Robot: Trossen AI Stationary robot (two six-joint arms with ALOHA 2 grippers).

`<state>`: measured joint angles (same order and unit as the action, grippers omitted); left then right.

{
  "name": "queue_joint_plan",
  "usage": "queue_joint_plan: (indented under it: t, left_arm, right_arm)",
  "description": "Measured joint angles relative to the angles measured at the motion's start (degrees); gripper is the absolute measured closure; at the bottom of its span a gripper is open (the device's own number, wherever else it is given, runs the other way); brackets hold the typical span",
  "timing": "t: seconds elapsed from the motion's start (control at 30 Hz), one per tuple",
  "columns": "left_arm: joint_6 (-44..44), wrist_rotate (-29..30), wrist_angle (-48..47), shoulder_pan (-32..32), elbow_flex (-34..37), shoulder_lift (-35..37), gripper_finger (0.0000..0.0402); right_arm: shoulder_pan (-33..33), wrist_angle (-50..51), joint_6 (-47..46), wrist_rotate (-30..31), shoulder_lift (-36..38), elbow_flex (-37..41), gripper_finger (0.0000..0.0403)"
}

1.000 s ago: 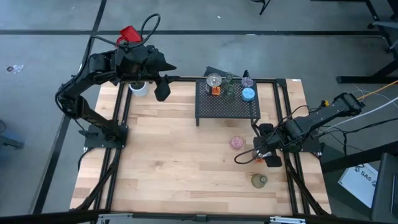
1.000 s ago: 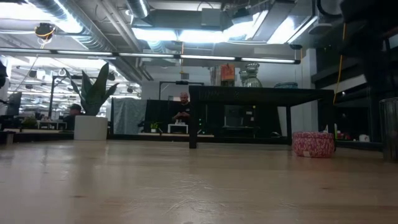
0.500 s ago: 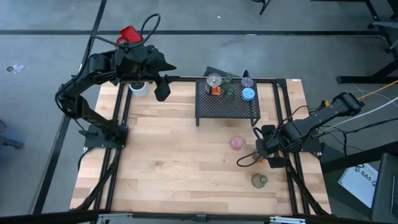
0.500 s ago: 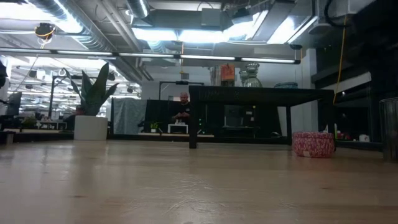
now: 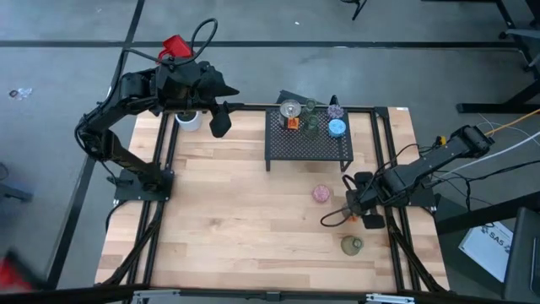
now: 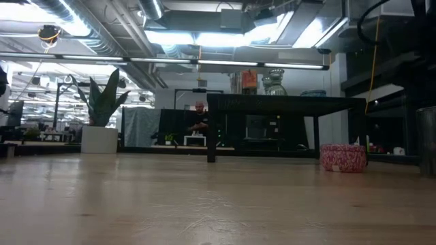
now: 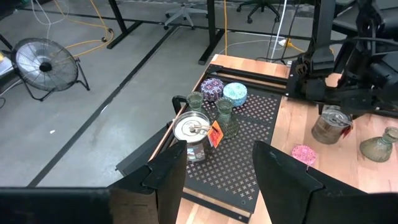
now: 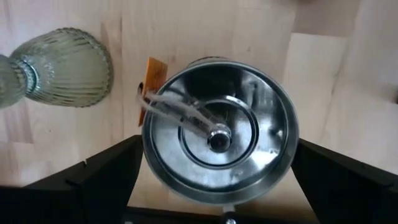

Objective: Pick & Place candle stick holders
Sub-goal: Put the silver scented candle on the shelf aligned with other silver scented candle

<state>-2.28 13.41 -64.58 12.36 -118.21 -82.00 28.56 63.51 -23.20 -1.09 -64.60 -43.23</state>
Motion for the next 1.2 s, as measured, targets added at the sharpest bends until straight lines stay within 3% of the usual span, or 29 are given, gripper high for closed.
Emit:
queue_joint_plan:
  t: [0.97,1.2]
  left_arm:
    - [-0.13,0.00,0.00,0.02,0.00,0.00,0.0221]
    - [-0.09,-0.48,0.00,0.02,0.00,0.00,0.0221]
  right_arm:
    - [-0.02,-4.15,-0.47,0.64,0.00,0.38,0.0004]
    - [-0.02,-4.46,-1.92,0.40,0.00,0.38,0.0038]
